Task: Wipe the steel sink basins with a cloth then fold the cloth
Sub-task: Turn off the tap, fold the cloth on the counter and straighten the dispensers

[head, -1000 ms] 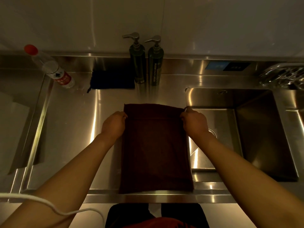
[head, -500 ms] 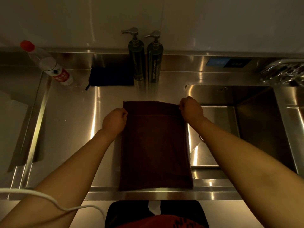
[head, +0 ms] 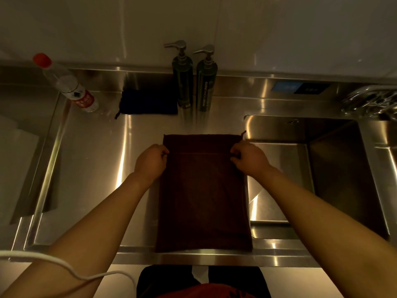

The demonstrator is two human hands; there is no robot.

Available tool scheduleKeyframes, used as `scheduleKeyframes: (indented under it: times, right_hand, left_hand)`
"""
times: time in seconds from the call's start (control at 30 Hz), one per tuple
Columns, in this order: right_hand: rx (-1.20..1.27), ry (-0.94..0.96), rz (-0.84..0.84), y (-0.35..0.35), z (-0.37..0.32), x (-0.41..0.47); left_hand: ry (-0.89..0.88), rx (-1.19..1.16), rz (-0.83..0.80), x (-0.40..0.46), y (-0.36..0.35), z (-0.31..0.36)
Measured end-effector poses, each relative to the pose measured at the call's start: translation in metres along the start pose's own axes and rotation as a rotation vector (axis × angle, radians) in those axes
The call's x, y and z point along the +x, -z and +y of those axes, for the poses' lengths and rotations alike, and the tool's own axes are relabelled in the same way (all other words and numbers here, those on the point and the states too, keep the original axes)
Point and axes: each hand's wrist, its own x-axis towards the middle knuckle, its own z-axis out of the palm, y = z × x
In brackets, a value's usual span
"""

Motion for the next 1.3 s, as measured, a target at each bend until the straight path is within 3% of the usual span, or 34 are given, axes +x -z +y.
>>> scheduleKeyframes:
  times: [0.2,0.4,0.63,0.93,1.17,1.3]
  right_hand:
    - [-0.043,-0.028,0.068,-0.014,0.001,-0.005]
    - [0.181,-0.180,0.060,-0.004,0.008,0.002]
    - [0.280,-0.181,0.130,0.019,0.007,0.025]
    - [0.225,-0.181,0.157,0.026,0.003,0.054]
    - [-0.005,-0.185,0.273,0.011,0.007,0.042]
    - [0.114,-0.181,0.343,0.010,0.012,0.023]
  left_hand:
    - [-0.018,-0.032,0.047,-0.002,0.002,-0.004]
    - [-0.011,-0.089,0.074,-0.004,0.006,-0.005]
    - [-0.014,-0.156,0.137,0.014,0.020,0.009]
    - [0.057,-0.149,0.120,0.047,0.023,0.012]
    - [0.091,-0.061,0.131,0.047,0.012,0.004]
    - [0.135,-0.095,0.187,0.038,0.019,0.006]
